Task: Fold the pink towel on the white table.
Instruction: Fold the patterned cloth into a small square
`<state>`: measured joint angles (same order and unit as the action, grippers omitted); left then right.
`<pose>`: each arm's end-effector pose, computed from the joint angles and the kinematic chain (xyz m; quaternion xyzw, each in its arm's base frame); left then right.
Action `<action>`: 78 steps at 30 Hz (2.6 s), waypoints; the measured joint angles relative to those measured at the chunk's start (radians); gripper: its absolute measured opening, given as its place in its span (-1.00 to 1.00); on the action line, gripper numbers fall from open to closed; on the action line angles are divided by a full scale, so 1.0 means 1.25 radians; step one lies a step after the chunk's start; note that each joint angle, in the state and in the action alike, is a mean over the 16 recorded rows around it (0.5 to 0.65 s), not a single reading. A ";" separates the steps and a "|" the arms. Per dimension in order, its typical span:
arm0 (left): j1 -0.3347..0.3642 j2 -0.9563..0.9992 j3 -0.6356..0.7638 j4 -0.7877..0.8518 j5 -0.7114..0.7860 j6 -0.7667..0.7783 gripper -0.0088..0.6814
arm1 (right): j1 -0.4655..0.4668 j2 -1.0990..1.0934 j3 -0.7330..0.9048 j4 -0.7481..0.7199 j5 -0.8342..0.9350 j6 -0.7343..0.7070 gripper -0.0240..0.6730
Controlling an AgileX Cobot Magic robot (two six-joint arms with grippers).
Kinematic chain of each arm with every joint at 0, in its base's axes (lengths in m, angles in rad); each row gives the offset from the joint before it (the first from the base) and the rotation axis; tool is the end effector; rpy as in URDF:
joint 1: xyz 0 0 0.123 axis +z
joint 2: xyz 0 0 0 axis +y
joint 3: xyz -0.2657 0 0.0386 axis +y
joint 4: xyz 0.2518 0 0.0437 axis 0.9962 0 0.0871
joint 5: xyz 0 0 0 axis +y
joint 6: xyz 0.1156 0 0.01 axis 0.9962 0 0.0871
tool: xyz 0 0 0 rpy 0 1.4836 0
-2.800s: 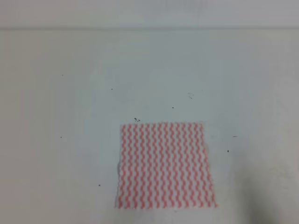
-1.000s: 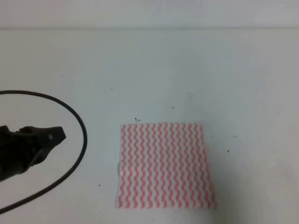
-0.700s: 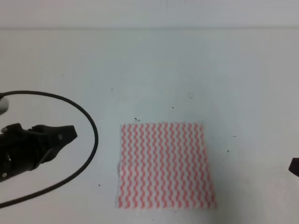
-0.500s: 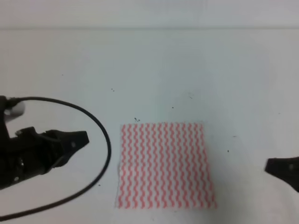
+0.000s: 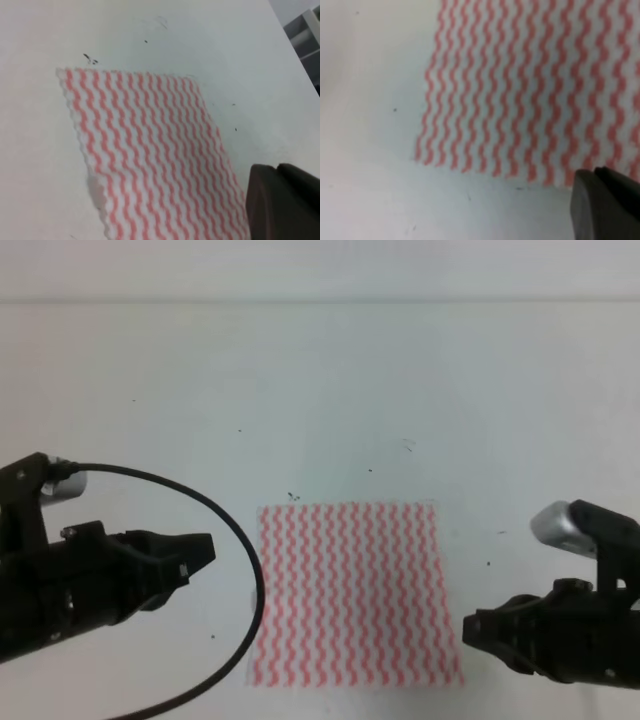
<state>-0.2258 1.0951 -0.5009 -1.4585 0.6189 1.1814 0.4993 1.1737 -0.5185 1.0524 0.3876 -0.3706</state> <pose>0.2039 -0.1156 0.2197 0.1319 0.8419 -0.3655 0.3745 0.1906 0.1474 0.1881 0.0025 0.9099 0.3379 0.2406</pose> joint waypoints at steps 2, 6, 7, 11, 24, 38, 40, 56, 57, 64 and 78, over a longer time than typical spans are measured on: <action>0.000 0.000 0.000 0.000 0.005 0.002 -0.98 | 0.012 0.031 -0.002 -0.004 -0.009 0.002 -0.95; -0.001 0.000 0.000 0.001 0.010 0.004 -0.98 | 0.018 0.090 -0.004 -0.011 -0.019 0.002 -0.86; -0.001 0.000 0.000 0.001 0.011 0.004 -0.98 | 0.018 0.103 -0.004 -0.011 -0.019 0.002 -0.83; -0.001 -0.001 0.000 0.001 0.013 0.006 -0.98 | 0.018 0.148 -0.006 -0.009 -0.016 0.003 -0.67; -0.001 -0.001 0.000 0.003 0.015 0.008 -0.98 | 0.017 0.201 -0.011 0.012 -0.028 0.006 -0.29; -0.001 -0.002 0.001 0.003 0.026 0.008 -0.98 | 0.018 0.208 -0.011 0.029 -0.050 0.007 -0.11; -0.001 -0.002 0.001 0.003 0.030 0.008 -0.98 | 0.018 0.213 -0.012 0.030 -0.054 0.006 -0.10; -0.001 -0.001 0.000 0.005 0.040 0.009 -0.98 | 0.018 0.284 -0.013 0.054 -0.058 0.004 -0.09; -0.001 -0.001 0.000 0.005 0.041 0.009 -0.98 | 0.018 0.289 -0.013 0.056 -0.058 0.004 -0.09; -0.002 -0.003 0.001 0.003 0.045 0.011 -0.98 | 0.017 0.324 -0.014 0.070 -0.045 0.003 -0.10; -0.002 -0.004 0.001 0.003 0.044 0.012 -0.98 | 0.017 0.356 -0.011 0.071 -0.043 0.003 -0.42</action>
<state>-0.2281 1.0903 -0.4996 -1.4544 0.6742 1.1967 0.5205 1.6183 -0.5329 1.1415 0.3341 -0.3664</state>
